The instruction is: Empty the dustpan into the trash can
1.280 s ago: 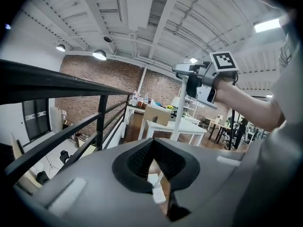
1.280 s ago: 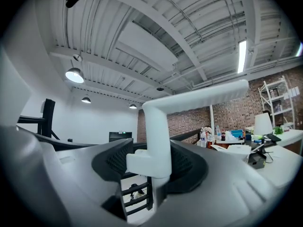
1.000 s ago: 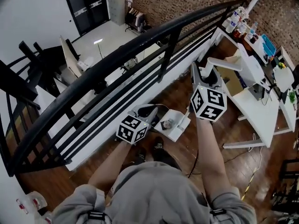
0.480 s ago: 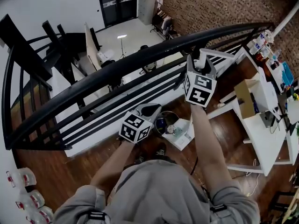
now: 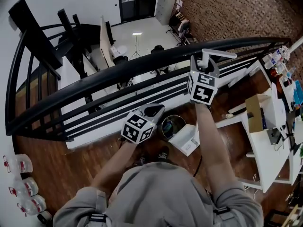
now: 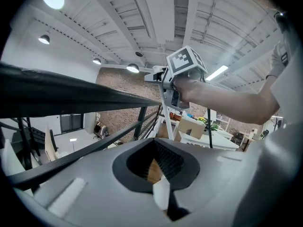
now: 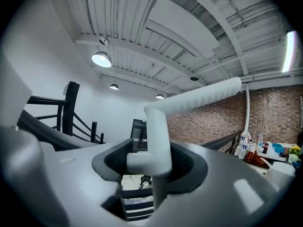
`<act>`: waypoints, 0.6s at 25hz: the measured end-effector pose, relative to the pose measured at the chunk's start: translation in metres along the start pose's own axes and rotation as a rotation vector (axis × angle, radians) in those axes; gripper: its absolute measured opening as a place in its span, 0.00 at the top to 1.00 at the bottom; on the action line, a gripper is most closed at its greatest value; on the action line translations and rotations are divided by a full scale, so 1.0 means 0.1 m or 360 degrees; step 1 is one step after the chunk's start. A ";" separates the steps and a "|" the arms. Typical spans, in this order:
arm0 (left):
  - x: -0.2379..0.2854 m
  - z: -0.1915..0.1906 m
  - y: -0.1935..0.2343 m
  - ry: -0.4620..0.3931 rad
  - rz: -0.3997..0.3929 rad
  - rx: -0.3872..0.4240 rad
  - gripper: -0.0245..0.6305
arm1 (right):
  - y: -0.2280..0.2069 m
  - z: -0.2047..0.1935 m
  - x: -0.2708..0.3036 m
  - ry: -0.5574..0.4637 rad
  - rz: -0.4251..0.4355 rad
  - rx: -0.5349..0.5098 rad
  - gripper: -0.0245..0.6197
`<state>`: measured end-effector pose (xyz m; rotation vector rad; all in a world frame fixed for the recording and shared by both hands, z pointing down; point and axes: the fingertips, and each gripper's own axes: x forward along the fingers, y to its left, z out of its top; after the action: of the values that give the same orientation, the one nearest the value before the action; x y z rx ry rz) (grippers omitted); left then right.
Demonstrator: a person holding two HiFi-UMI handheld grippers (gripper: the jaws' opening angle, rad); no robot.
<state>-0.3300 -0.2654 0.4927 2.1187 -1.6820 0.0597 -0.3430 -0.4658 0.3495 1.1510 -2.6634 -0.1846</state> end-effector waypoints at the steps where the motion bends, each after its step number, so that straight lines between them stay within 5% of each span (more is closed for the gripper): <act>1: -0.01 -0.01 0.02 0.0001 0.0003 -0.0002 0.96 | 0.01 0.01 0.00 -0.0004 0.0001 0.0000 0.65; 10: 0.04 -0.03 -0.17 0.0038 -0.0140 0.0041 0.96 | -0.26 0.04 -0.34 -0.0027 -0.0058 0.0067 0.65; 15: 0.21 -0.09 -0.54 0.0079 -0.0329 0.0108 0.96 | -0.83 -0.05 -0.90 -0.0036 -0.0249 0.0177 0.65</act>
<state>-0.2713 -0.2726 0.4909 2.3101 -1.4437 0.1075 -0.2242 -0.4569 0.3230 1.4007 -2.6325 -0.0774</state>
